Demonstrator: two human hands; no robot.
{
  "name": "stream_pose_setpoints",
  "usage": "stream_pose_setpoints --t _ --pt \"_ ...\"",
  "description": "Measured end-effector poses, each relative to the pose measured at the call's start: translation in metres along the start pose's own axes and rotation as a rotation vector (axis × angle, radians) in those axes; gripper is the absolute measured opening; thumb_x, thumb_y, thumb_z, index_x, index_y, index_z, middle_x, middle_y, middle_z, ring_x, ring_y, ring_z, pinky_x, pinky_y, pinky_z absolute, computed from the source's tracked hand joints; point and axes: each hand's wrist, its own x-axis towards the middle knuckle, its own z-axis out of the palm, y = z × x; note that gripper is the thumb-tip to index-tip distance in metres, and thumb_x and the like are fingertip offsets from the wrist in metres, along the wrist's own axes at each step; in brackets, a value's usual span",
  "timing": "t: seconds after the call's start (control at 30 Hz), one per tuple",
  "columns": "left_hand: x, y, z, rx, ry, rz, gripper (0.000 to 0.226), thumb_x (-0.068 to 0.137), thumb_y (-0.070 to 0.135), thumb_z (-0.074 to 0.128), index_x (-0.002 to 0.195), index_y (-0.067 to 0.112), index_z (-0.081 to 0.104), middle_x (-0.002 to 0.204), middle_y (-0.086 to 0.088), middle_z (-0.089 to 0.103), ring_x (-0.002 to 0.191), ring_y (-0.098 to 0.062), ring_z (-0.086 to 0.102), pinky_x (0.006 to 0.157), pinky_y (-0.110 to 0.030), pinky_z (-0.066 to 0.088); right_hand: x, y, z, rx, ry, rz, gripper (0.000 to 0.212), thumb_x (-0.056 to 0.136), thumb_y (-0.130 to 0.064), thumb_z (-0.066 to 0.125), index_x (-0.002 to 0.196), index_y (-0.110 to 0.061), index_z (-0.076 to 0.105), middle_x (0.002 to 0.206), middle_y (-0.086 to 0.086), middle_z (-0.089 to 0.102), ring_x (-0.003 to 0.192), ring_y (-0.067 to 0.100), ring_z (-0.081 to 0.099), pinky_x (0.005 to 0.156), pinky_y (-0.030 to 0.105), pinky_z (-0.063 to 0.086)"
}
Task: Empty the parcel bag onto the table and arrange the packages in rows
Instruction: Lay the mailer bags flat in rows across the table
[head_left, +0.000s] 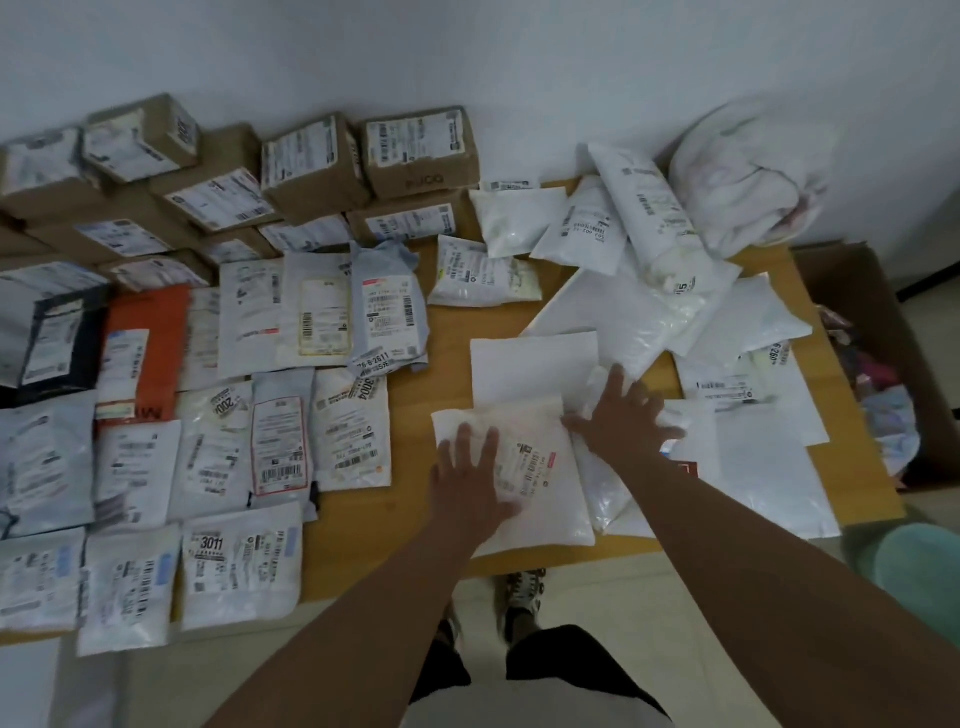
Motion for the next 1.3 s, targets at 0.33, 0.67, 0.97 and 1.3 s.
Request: stream_pose_setpoints --t 0.33,0.67,0.97,1.3 --pt "0.007 0.003 -0.005 0.029 -0.038 -0.048 0.100 0.084 0.057 0.061 0.154 0.030 -0.004 0.161 -0.010 -0.015 0.147 -0.036 -0.007 0.118 -0.050 0.005 0.006 0.000 -0.080 0.163 0.657 -0.186 0.031 0.092 -0.030 0.050 0.111 -0.008 0.060 0.097 0.013 0.063 0.095 0.035 0.056 0.085 0.047 0.040" --pt "0.006 -0.003 -0.072 -1.946 -0.124 -0.394 0.074 0.088 0.077 0.027 0.118 0.015 0.056 0.117 -0.019 0.061 0.099 -0.038 0.064 0.087 -0.048 0.054 -0.036 -0.051 -0.054 1.293 -0.002 -0.114 0.010 0.096 -0.017 0.046 0.101 -0.012 0.054 0.090 0.001 0.056 0.091 0.022 0.054 0.073 0.032 0.044" --pt "0.014 -0.054 -0.061 -1.982 0.014 -0.364 0.070 0.085 -0.016 0.049 0.138 0.029 0.041 0.125 -0.012 0.059 0.108 -0.037 0.062 0.090 -0.063 0.049 -0.053 -0.014 0.011 0.875 -0.223 -0.353 0.046 0.088 -0.005 0.050 0.133 -0.013 0.048 0.135 0.008 0.046 0.116 0.020 0.050 0.068 0.016 0.052" --pt "0.005 -0.012 -0.028 -0.665 0.033 -0.175 0.074 0.071 0.048 0.062 0.137 0.020 0.047 0.146 -0.001 0.030 0.137 -0.020 0.028 0.114 -0.045 0.027 -0.039 -0.027 0.024 0.631 -0.018 -0.167 0.097 0.075 -0.059 0.071 0.149 -0.021 0.021 0.140 0.011 0.041 0.126 0.030 0.047 0.104 0.051 0.043"
